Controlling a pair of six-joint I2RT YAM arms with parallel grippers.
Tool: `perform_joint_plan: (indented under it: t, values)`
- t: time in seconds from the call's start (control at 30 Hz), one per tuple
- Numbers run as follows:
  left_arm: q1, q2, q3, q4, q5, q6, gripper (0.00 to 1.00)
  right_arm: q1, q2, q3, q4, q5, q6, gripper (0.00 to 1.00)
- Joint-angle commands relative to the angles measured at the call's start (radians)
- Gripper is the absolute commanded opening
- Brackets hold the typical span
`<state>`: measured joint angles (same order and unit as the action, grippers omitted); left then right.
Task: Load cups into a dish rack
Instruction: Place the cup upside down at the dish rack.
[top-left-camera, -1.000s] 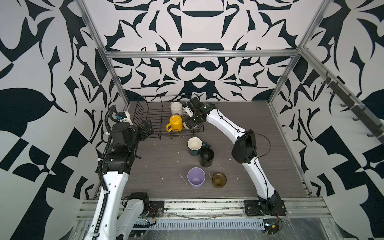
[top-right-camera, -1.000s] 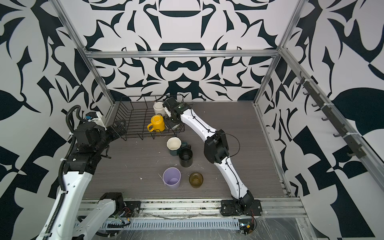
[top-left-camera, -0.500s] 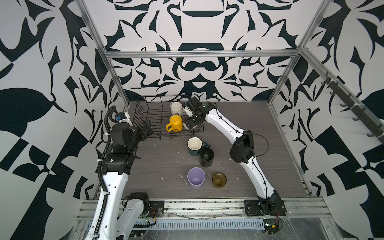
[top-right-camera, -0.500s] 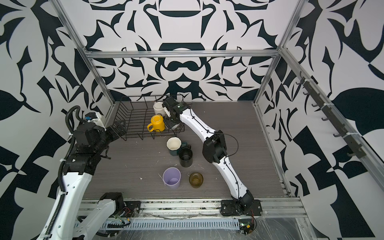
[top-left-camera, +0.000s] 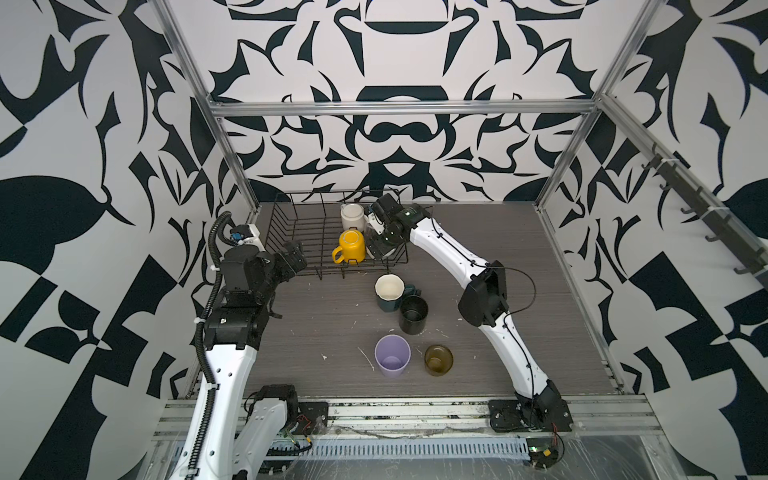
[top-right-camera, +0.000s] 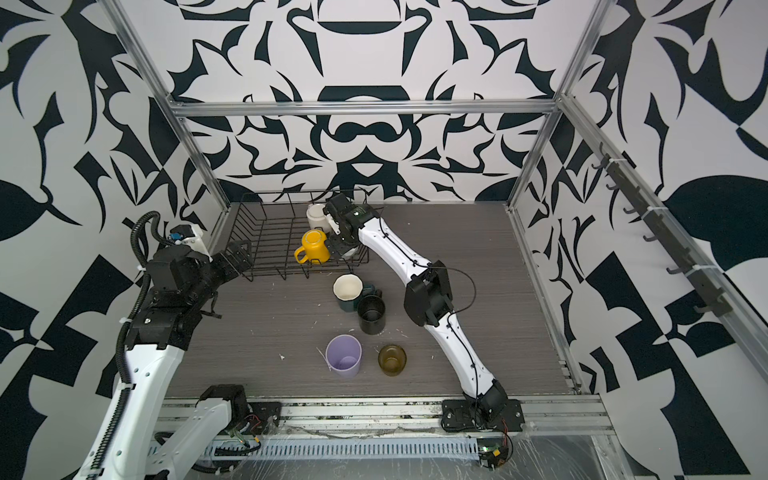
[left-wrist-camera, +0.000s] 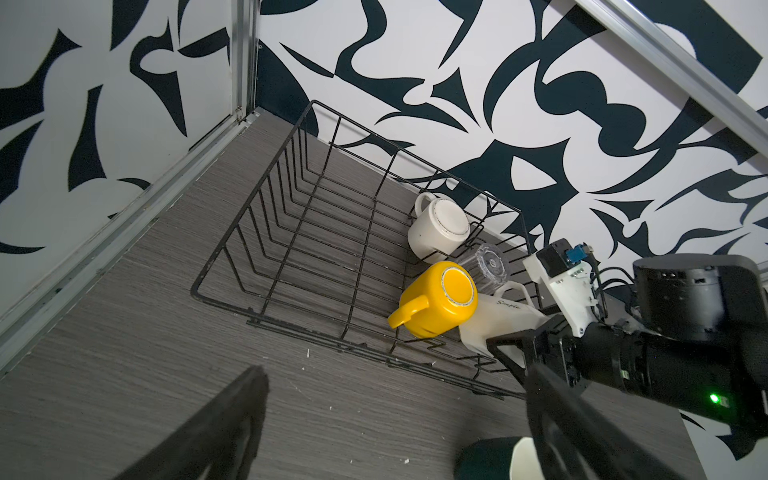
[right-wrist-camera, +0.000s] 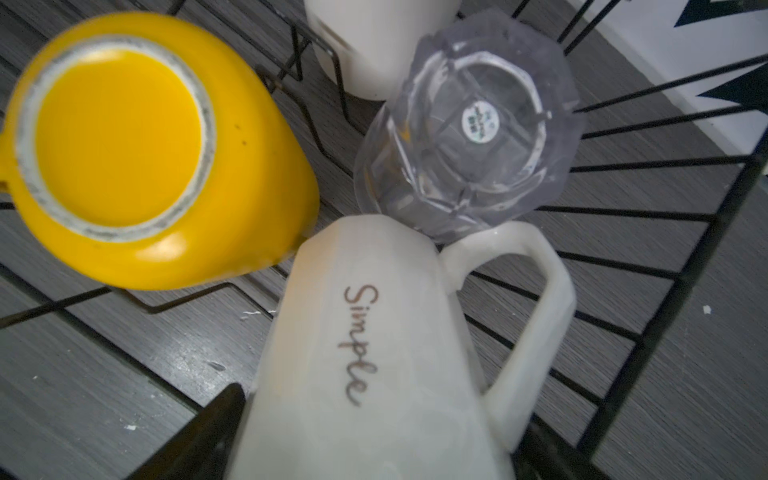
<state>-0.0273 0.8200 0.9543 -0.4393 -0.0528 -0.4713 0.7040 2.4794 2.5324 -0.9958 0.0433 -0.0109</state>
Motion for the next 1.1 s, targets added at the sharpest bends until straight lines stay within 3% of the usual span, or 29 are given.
perform_joint_plan:
  t: [0.0, 0.4, 0.43, 0.5, 0.7, 1.07]
  values:
    - [0.004, -0.007, -0.017, -0.01, 0.001, -0.001, 0.99, 0.012, -0.065, 0.01, 0.032, -0.017, -0.007, 0.93]
    - [0.005, -0.01, -0.016, -0.012, 0.004, -0.005, 0.99, 0.011, -0.128, -0.053, 0.041, 0.027, 0.037, 0.81]
    - [0.004, -0.01, -0.015, -0.011, 0.005, -0.006, 0.99, 0.01, -0.131, -0.057, 0.041, 0.032, 0.039, 0.78]
    - [0.005, -0.01, -0.016, -0.012, 0.005, -0.006, 0.99, 0.011, -0.141, -0.071, 0.049, 0.041, 0.044, 0.62]
    - [0.005, -0.015, -0.014, -0.012, 0.005, -0.006, 0.99, 0.011, -0.16, -0.06, 0.045, 0.052, 0.03, 0.46]
    - [0.006, -0.002, -0.011, -0.007, 0.017, -0.01, 0.99, 0.012, -0.124, 0.121, -0.106, 0.028, -0.037, 0.31]
